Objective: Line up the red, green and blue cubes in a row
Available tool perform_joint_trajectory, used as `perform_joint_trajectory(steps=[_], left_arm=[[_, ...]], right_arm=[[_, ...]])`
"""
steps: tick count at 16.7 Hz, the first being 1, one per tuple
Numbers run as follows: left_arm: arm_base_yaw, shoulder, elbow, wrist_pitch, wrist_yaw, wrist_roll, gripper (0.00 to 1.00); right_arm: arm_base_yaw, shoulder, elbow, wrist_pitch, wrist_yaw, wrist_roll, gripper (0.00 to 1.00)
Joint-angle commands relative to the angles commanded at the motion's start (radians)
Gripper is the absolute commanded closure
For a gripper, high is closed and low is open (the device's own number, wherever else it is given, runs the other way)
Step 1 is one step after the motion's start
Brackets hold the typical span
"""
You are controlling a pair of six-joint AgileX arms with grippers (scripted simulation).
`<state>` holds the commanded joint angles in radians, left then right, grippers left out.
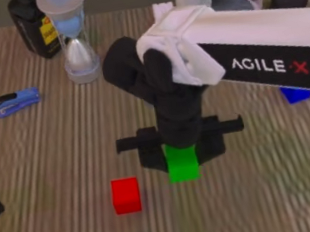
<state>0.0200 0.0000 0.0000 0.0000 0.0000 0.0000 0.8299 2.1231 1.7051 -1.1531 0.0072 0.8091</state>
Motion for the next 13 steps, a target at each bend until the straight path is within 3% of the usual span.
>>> perform_joint_trajectory(steps=[8,13], left_arm=[[0.0,0.0,0.0,0.0,0.0,0.0,0.0],[0.0,0.0,0.0,0.0,0.0,0.0,0.0]], right_arm=[[0.019,0.003,-0.01,0.017,0.0,0.04,1.0],[0.022,0.053,-0.116,0.183,0.001,0.043,1.0]])
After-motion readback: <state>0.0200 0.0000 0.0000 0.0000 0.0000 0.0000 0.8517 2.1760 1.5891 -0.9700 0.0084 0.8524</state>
